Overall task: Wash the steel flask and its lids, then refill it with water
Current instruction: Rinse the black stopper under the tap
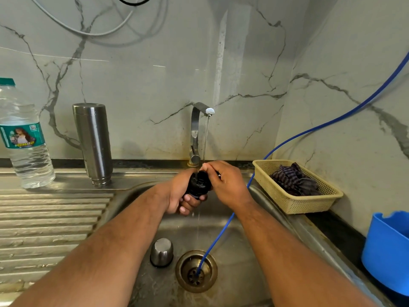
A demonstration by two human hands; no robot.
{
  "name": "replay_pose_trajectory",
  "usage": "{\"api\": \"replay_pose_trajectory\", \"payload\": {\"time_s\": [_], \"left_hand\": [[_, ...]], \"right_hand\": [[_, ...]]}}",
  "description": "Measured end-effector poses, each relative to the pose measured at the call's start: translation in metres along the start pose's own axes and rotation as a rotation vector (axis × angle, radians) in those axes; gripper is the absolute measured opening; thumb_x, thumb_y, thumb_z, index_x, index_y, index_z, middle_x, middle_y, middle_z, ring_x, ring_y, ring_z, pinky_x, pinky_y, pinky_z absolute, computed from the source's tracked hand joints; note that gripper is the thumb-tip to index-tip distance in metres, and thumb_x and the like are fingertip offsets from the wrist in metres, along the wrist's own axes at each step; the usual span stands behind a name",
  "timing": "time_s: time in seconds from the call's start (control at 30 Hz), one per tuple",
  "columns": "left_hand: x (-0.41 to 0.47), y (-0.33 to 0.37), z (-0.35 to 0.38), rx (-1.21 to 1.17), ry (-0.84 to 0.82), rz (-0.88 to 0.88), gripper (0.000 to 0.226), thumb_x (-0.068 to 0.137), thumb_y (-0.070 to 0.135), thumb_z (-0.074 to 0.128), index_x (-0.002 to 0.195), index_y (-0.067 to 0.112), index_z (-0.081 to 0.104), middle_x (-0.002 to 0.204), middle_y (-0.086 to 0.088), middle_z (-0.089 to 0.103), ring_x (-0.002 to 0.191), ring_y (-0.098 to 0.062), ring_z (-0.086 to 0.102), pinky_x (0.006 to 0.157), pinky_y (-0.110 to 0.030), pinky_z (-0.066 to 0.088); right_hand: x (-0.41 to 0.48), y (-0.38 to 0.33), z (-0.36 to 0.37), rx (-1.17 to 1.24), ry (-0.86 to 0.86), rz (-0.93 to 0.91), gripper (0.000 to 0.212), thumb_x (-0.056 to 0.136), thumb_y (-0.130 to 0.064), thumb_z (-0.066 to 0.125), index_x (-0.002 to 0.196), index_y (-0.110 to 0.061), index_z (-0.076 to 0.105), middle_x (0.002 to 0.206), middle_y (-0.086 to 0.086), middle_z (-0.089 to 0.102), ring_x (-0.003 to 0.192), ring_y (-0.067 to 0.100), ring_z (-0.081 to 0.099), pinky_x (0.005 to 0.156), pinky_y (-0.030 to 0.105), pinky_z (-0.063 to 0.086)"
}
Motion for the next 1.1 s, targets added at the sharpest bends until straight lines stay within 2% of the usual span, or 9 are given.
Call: {"api": "replay_pose_trajectory", "payload": {"time_s": [0.13,0.23,0.33,0.5,0.63,0.73,0.9,1.0,1.1], "left_hand": [[0.004,0.001,0.003,-0.094,-0.007,-0.054,0.074,0.091,0.077,0.027,0.061,0.015,0.054,0.046,0.006,0.027,0.035,-0.008,0.019,0.039,-0.017,0.018],[0.011,-0.006,-0.001,-0.138,0.032,-0.076,0.085,0.087,0.087,0.022,0.066,0.013,0.058,0.048,0.005,0.028,0.036,-0.008,0.020,0.038,-0.016,0.022],[0.017,-0.010,-0.002,-0.141,0.093,-0.006,0.107,0.083,0.092,0.012,0.088,0.004,0.072,0.059,-0.002,0.049,0.044,-0.010,0.036,0.045,-0.022,0.045],[0.022,-0.010,0.007,-0.110,0.148,0.244,0.059,0.087,0.049,0.069,0.134,0.015,0.057,0.107,-0.013,0.073,0.082,-0.021,0.071,0.069,-0.034,0.061],[0.028,-0.013,-0.003,-0.267,0.293,0.417,0.034,0.094,0.014,0.069,0.126,0.010,0.058,0.120,-0.019,0.069,0.100,-0.029,0.074,0.075,-0.034,0.064],[0.032,-0.019,-0.015,-0.244,0.408,0.477,0.044,0.089,0.007,0.075,0.129,0.015,0.059,0.128,-0.015,0.064,0.111,-0.030,0.070,0.089,-0.038,0.062],[0.036,-0.012,-0.011,-0.194,0.441,0.522,0.039,0.092,-0.005,0.068,0.126,0.012,0.063,0.121,-0.014,0.068,0.099,-0.026,0.076,0.082,-0.032,0.062],[0.041,-0.014,-0.005,-0.185,0.403,0.491,0.034,0.090,0.003,0.073,0.120,0.018,0.066,0.116,-0.015,0.073,0.099,-0.031,0.075,0.086,-0.042,0.062],[0.044,-0.022,-0.005,-0.031,0.435,0.470,0.042,0.086,0.008,0.080,0.122,0.024,0.067,0.109,-0.006,0.077,0.104,-0.022,0.072,0.084,-0.034,0.059]], "right_hand": [[-0.007,0.010,0.003,0.417,-0.113,0.237,0.043,0.094,-0.058,0.054,0.114,-0.028,0.077,0.101,-0.006,0.077,0.095,0.007,0.070,0.082,0.026,0.057],[-0.010,0.015,0.008,0.445,-0.168,0.248,0.032,0.094,-0.049,0.065,0.115,-0.030,0.077,0.101,-0.010,0.078,0.095,0.007,0.071,0.086,0.027,0.057],[-0.009,0.017,0.009,0.437,-0.030,0.400,0.021,0.099,-0.042,0.064,0.103,-0.028,0.079,0.089,-0.012,0.077,0.091,0.008,0.071,0.075,0.019,0.052],[-0.012,0.032,0.020,0.323,0.061,0.614,0.035,0.101,-0.047,0.058,0.096,-0.019,0.078,0.089,0.003,0.077,0.083,0.012,0.070,0.075,0.025,0.055],[-0.008,0.033,0.025,0.636,0.096,0.681,0.034,0.107,-0.040,0.050,0.114,-0.014,0.071,0.100,0.003,0.076,0.088,0.014,0.075,0.091,0.037,0.061],[-0.010,0.035,0.027,0.620,0.086,0.655,0.029,0.107,-0.037,0.050,0.120,-0.017,0.066,0.102,0.002,0.071,0.088,0.012,0.072,0.092,0.038,0.061],[-0.013,0.039,0.031,0.571,0.061,0.647,0.024,0.106,-0.033,0.053,0.116,-0.016,0.068,0.102,0.004,0.072,0.092,0.015,0.071,0.071,0.023,0.061],[-0.013,0.040,0.028,0.525,0.067,0.638,0.022,0.106,-0.030,0.053,0.119,-0.019,0.067,0.105,0.002,0.072,0.091,0.013,0.071,0.066,0.022,0.060],[-0.015,0.041,0.025,0.452,0.057,0.666,0.020,0.106,-0.028,0.053,0.120,-0.020,0.065,0.111,0.002,0.068,0.093,0.013,0.067,0.062,0.022,0.060]]}}
Point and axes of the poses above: each hand's wrist, its own x-axis towards the middle knuckle, its own z-axis out of the palm, y = z × x, the point moved 2 cm from there along x, towards the middle knuckle
